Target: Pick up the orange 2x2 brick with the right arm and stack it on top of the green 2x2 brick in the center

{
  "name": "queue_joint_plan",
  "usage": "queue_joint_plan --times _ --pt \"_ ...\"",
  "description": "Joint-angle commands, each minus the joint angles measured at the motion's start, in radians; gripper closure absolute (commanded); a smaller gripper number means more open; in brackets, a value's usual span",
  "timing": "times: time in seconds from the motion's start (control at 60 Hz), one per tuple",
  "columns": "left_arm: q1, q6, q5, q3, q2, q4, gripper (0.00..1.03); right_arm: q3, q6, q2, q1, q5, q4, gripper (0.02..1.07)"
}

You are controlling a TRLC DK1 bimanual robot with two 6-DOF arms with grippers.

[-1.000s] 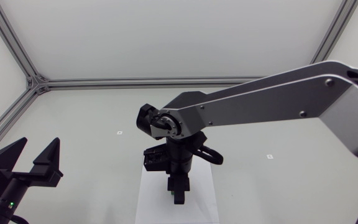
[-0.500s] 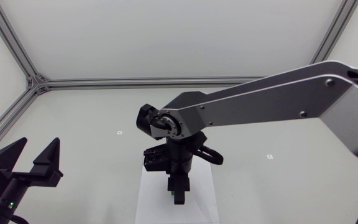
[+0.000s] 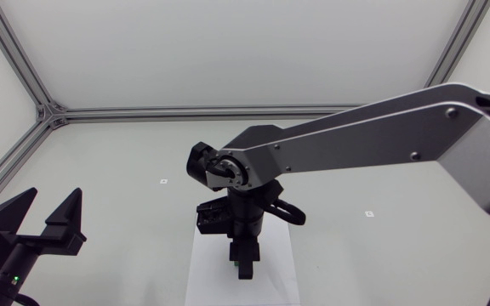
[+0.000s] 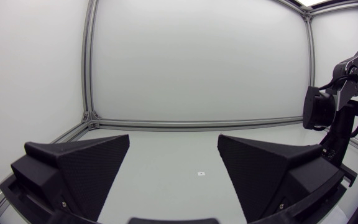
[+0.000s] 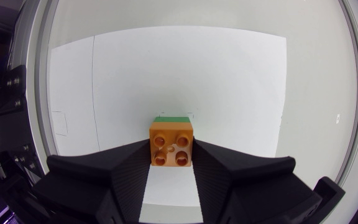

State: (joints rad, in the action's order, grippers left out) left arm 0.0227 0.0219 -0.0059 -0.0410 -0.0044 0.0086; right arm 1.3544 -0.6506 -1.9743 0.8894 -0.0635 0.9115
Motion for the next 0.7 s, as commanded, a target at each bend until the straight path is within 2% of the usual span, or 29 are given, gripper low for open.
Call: queue_joint_plan --times 0.0,0.683 --pt "-0.003 -0.013 0.004 0.041 -0.008 -0.015 0.04 -0.035 0.006 0.008 0.013 -0.006 -0.011 0.65" --pt "-0.003 -0.013 0.004 0.041 -0.008 -0.015 0.04 -0.034 -0.003 0.019 0.003 -0.007 -0.017 0.65"
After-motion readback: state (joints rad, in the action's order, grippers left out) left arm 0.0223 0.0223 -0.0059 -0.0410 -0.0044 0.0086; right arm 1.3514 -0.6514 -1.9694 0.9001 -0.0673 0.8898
